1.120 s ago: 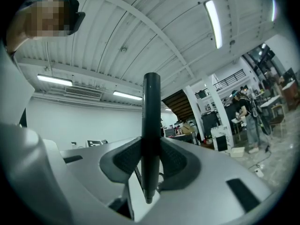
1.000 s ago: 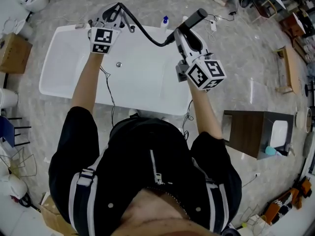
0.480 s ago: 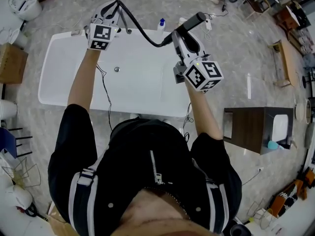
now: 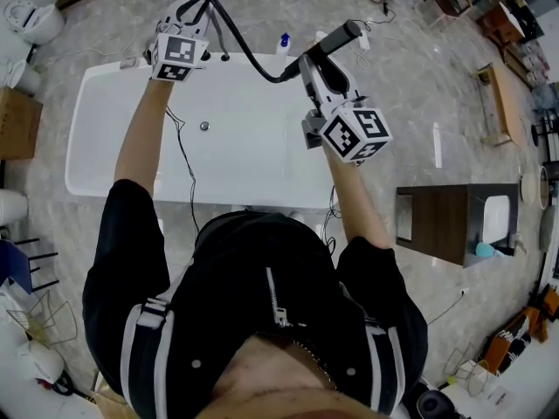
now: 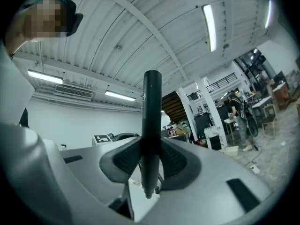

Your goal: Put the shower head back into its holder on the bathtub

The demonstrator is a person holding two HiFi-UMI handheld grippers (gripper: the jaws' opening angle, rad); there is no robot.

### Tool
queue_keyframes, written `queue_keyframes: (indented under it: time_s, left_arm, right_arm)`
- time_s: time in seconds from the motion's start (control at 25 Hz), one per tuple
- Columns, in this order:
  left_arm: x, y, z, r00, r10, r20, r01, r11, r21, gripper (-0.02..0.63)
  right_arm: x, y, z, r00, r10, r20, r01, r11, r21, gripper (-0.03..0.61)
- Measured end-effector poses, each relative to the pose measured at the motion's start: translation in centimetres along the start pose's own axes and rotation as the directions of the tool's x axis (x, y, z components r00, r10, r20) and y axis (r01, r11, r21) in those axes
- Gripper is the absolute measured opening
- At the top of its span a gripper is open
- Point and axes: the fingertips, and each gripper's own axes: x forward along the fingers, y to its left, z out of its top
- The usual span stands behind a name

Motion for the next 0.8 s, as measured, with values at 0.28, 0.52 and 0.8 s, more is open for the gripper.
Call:
queue_keyframes:
  time_s: [0.28, 0.52, 0.8]
  left_arm:
    - [1.0, 0.3, -3.0, 1.0, -0.015, -0.023, 0.014, 1.0, -0.012, 0.067]
    - [1.7, 0.8, -4.4, 0.999, -0.026, -0.025, 0.026, 1.0, -0.017, 0.067]
    - [2.2, 1.0, -6.7, 0.998, -0.047, -0.033, 0.046, 0.998, -0.038, 0.067]
  right_arm:
    - [1.2, -0.2, -1.5, 0.999, -0.03, -0.016, 0.03, 0.999, 0.019, 0.126]
    - [2.4, 0.0, -2.3, 0.999, -0.047, -0.024, 0.047, 0.999, 0.019, 0.126]
    - [3.6, 0.1, -3.3, 0.997, -0.072, -0.036, 0.073, 0.997, 0.023, 0.126]
